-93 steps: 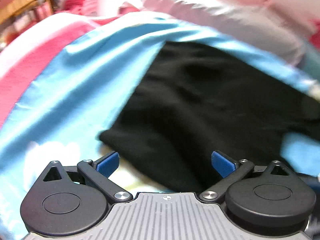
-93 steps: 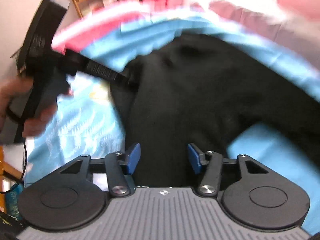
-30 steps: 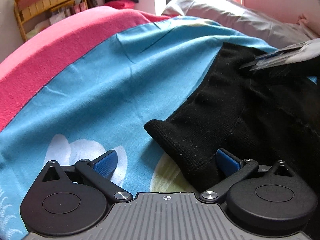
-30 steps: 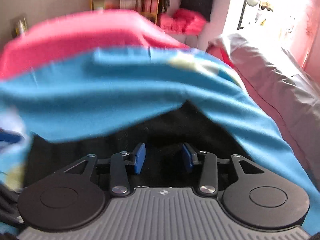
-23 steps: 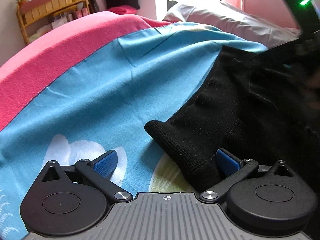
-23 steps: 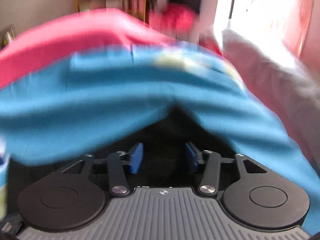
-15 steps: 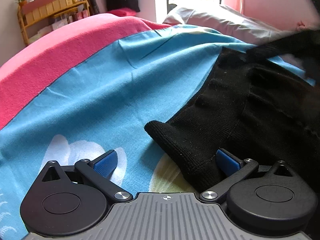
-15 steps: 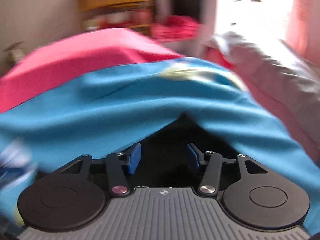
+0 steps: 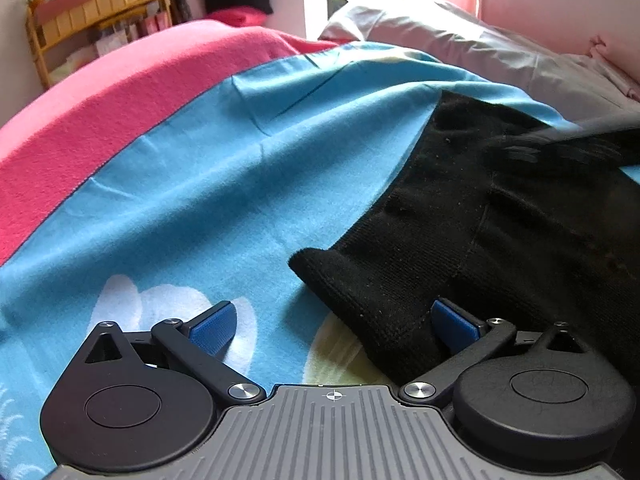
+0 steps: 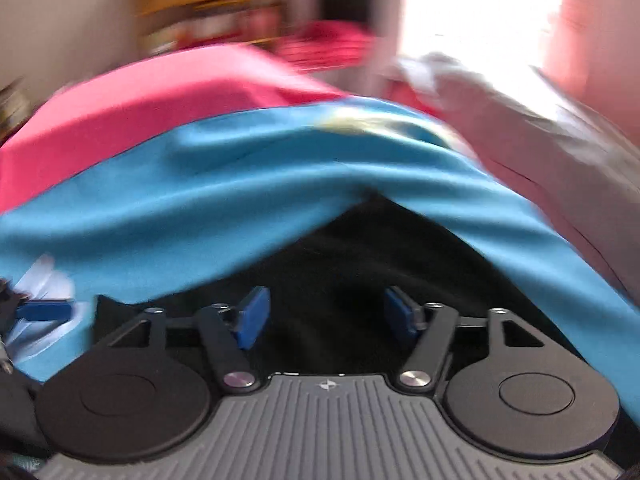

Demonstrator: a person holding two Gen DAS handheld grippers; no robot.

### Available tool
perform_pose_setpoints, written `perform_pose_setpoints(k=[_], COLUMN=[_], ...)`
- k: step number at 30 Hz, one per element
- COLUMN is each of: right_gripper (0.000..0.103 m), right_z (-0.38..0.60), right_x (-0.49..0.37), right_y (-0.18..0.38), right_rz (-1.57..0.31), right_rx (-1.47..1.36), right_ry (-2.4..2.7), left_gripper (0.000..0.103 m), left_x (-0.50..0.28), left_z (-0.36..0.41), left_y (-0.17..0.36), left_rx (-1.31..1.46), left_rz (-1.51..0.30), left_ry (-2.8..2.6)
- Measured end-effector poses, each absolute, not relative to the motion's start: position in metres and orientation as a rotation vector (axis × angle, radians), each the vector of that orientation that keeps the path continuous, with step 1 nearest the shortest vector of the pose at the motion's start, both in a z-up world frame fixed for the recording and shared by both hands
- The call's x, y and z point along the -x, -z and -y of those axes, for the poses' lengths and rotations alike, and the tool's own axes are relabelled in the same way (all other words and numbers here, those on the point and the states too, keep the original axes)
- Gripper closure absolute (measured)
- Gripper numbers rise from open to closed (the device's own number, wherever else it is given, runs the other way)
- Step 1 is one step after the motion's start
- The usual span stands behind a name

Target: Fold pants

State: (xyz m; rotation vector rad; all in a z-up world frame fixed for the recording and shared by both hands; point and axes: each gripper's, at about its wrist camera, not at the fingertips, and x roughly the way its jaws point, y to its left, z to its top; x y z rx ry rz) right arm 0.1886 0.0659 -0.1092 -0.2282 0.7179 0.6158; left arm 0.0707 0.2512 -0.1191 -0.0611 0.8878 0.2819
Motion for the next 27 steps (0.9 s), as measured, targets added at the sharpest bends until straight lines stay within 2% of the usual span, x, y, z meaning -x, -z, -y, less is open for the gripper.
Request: perform_pose_setpoints(k=[2, 3, 4, 5, 6, 7, 8, 10, 13, 15, 16, 19, 23, 27], right_gripper=[0.028, 0.020, 0.010, 0.006, 0.007, 0.014, 0.016, 0.012, 0.011, 0.011, 0.006, 0.016, 0.011, 0.011], right_z=[-0.053, -0.052, -0.049, -0.050, -0.055, -0.057, -0.053, -0.031, 0.006, 0.025, 0.035, 0.058, 0.100, 0.133], right_x=[-0.193, -0.200, -0.202, -0.207, -0.210, -0.209, -0.206, -0.195, -0.181, -0.190, -0.205, -0.218, -0.192, -0.165], right_y=[0.129, 0.144, 0.150, 0.153, 0.151, 0.145, 0.136, 0.120, 0.119, 0.135, 0.150, 0.143, 0.114, 0.119], right_rz=[-0.798, -0.811, -0.732, -0.716, -0.715, -0.727, -0.731, -0.704, -0.697, -0.759, -0.825, -0.753, -0.696, -0.696], right_rx=[0.215, 0.219, 0.185, 0.183, 0.196, 0.206, 0.192, 0.131, 0.104, 0.121, 0.118, 0.047, -0.096, -0.026], right_ry=[-0.533, -0.520, -0.549, -0.569, -0.577, -0.564, -0.556, -0.543, -0.433, -0.369, -0.326, -0.300, -0.244, -0.112], left_gripper=[0.000, 0.000, 0.000, 0.000, 0.000, 0.000, 0.000, 0.000, 0.000, 0.000, 0.000, 0.000, 0.000, 0.000], left_x=[-0.072, -0.074, -0.079, -0.084, -0.091, -0.098, -0.106, -0.124, -0.148, -0.147, -0.147, -0.158, -0.164, -0.194], left_z=[-0.256, -0.255, -0.252, -0.249, -0.244, -0.239, -0.234, -0.226, -0.220, -0.226, -0.231, -0.239, -0.220, -0.182], left_y=[0.108, 0.101, 0.093, 0.086, 0.079, 0.074, 0.073, 0.080, 0.114, 0.129, 0.130, 0.126, 0.096, 0.090], left_rx=[0.093, 0.091, 0.076, 0.060, 0.039, 0.020, 0.001, -0.030, -0.114, -0.096, -0.074, -0.013, -0.033, -0.044], left_rz=[-0.888, -0.870, -0.848, -0.830, -0.806, -0.786, -0.772, -0.794, -0.960, -0.968, -0.971, -1.028, -0.948, -0.885], left_ry=[-0.296, -0.296, -0.298, -0.296, -0.281, -0.265, -0.249, -0.219, -0.182, -0.175, -0.178, -0.184, -0.182, -0.093])
